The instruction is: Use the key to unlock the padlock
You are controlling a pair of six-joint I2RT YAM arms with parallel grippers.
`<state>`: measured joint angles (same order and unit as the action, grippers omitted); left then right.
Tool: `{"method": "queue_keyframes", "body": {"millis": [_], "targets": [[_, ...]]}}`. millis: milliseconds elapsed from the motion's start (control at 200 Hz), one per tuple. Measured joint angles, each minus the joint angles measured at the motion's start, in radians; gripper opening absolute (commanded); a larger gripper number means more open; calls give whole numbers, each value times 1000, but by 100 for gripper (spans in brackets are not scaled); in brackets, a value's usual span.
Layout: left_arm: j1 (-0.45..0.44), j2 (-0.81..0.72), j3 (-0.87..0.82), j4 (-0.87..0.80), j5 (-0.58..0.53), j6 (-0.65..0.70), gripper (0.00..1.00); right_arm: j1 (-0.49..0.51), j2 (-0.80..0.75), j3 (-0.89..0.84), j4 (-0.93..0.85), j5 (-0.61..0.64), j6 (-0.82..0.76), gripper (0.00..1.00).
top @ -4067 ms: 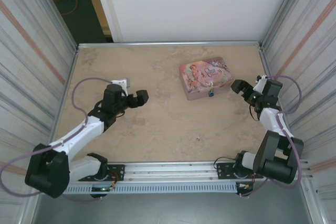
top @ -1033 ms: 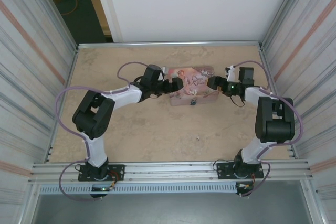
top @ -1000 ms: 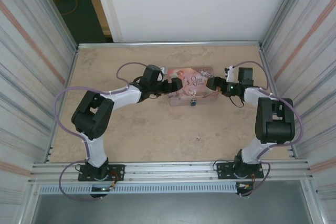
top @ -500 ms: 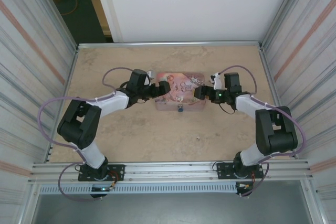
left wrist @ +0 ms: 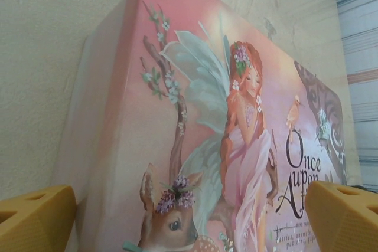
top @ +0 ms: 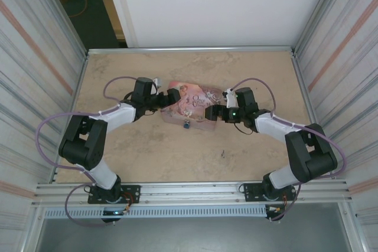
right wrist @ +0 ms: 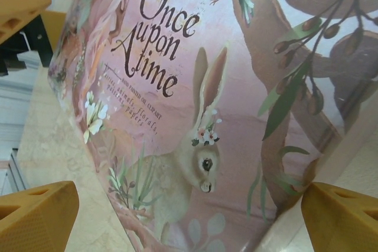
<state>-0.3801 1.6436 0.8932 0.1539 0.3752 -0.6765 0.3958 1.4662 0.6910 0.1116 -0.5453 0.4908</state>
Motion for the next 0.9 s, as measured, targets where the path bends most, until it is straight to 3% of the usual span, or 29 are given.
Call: {"method": "queue_keyframes", "body": {"millis": [301, 902], "targets": [[18, 2, 0, 3, -14, 9, 99, 95, -27, -34, 39, 101, 60, 95], [19, 7, 2, 6, -15, 19, 99, 118, -45, -34, 15, 150, 75, 99]]}}
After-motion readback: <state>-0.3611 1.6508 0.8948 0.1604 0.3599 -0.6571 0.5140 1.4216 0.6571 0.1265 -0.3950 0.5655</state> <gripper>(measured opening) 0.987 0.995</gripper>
